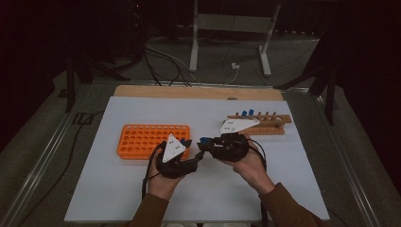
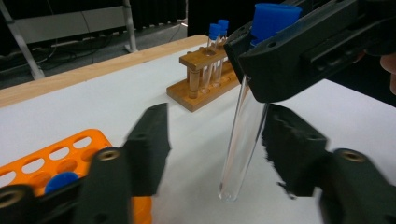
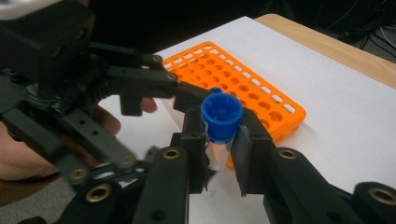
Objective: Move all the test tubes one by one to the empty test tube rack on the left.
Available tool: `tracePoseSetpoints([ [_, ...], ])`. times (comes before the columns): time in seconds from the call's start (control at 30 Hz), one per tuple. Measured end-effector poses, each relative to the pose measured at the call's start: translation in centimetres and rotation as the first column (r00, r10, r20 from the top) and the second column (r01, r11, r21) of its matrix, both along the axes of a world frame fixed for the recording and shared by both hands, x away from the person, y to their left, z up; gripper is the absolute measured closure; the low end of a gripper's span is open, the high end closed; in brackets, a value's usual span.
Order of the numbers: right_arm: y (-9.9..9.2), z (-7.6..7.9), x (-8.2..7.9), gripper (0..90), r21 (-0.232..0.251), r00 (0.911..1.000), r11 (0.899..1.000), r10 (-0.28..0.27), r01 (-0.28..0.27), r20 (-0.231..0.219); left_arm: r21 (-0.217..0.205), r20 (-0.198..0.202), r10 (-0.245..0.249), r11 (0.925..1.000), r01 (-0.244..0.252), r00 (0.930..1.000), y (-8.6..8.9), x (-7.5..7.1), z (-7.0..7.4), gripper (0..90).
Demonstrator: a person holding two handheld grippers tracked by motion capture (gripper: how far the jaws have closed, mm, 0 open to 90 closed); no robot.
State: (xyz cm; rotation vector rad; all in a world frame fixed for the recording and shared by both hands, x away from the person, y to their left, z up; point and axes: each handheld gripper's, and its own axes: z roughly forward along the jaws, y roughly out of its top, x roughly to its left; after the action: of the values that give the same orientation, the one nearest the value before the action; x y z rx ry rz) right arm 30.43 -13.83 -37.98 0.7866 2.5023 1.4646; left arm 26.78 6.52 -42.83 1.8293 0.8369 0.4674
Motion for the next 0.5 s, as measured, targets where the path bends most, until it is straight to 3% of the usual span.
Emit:
tracePoseSetpoints([
  [0.03, 0.00, 0.00, 0.00, 76.7, 0.000, 1.0000, 1.000, 0.000, 0.000, 0.000, 0.000, 0.000, -0.008, 1.0000, 0.008, 1.0000, -0.03, 0.02, -0.02, 47.1],
  [0.1, 0.12, -0.07, 0.01, 76.7, -0.002, 1.0000, 1.000, 0.003, -0.003, -0.002, 0.000, 0.001, -0.022, 0.9998, 0.022, 0.9997, -0.13, -0.01, -0.07, 56.6],
  [0.2, 0.15, -0.14, 0.05, 76.7, 0.000, 1.0000, 1.000, 0.004, -0.004, -0.005, 0.005, 0.005, -0.041, 0.9991, 0.041, 0.9991, -0.25, -0.11, -0.13, 62.3],
  [0.23, 0.16, -0.19, 0.10, 76.7, 0.004, 0.9999, 1.000, 0.003, -0.002, -0.013, 0.003, 0.006, -0.051, 0.9987, 0.051, 0.9987, -0.25, -0.13, -0.14, 68.8],
  [0.33, 0.19, -0.21, 0.14, 76.7, 0.006, 0.9998, 1.000, 0.004, -0.004, -0.019, 0.000, 0.014, -0.070, 0.9975, 0.070, 0.9974, -0.37, -0.27, -0.23, 76.5],
  [0.5, 0.14, -0.23, 0.16, 76.5, -0.001, 0.9997, 1.000, 0.007, -0.007, -0.024, 0.015, 0.034, -0.083, 0.9965, 0.082, 0.9960, -0.52, -0.38, -0.35, 78.1],
])
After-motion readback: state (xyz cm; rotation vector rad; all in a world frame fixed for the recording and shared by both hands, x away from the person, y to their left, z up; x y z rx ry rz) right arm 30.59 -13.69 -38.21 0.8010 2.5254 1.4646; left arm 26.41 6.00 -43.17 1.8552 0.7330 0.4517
